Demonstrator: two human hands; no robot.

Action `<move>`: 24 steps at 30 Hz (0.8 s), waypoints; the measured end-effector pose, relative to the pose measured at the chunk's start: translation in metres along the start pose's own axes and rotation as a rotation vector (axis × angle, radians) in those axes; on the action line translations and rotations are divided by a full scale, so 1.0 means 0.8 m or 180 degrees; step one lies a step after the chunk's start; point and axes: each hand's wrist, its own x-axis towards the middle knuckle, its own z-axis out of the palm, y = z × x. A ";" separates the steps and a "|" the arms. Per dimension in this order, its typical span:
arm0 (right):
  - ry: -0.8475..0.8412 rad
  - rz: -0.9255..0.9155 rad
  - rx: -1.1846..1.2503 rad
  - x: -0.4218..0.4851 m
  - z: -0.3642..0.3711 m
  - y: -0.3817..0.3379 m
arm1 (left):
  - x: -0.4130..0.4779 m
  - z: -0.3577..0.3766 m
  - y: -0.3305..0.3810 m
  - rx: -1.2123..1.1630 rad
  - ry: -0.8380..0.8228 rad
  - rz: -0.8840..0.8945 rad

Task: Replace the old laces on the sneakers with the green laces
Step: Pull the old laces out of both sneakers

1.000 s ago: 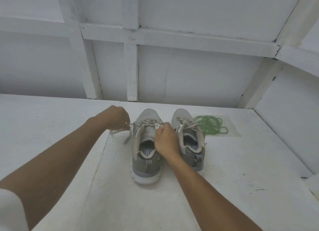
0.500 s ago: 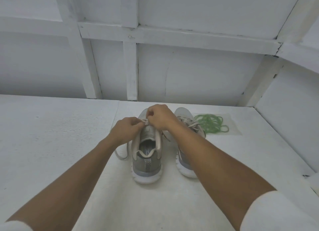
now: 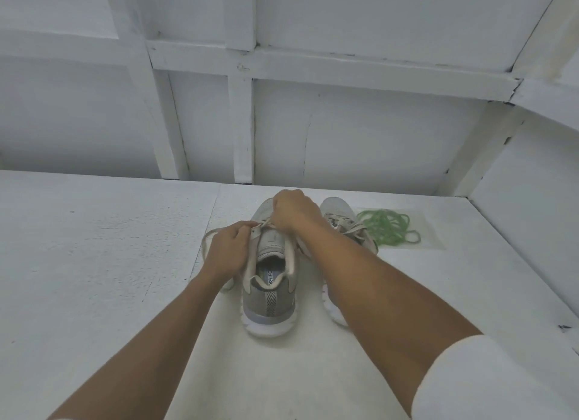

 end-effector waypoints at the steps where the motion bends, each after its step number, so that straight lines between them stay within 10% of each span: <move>1: 0.0069 0.0093 0.0077 0.000 -0.008 0.008 | 0.001 0.001 -0.002 -0.0025 -0.0019 -0.0009; 11: -0.0504 -0.0538 -0.0244 -0.007 0.012 -0.006 | 0.000 0.002 -0.005 -0.0113 -0.0028 -0.0033; 24: 0.0621 0.0240 -0.0390 0.014 -0.027 0.038 | -0.002 0.005 -0.003 -0.0270 0.0033 -0.0093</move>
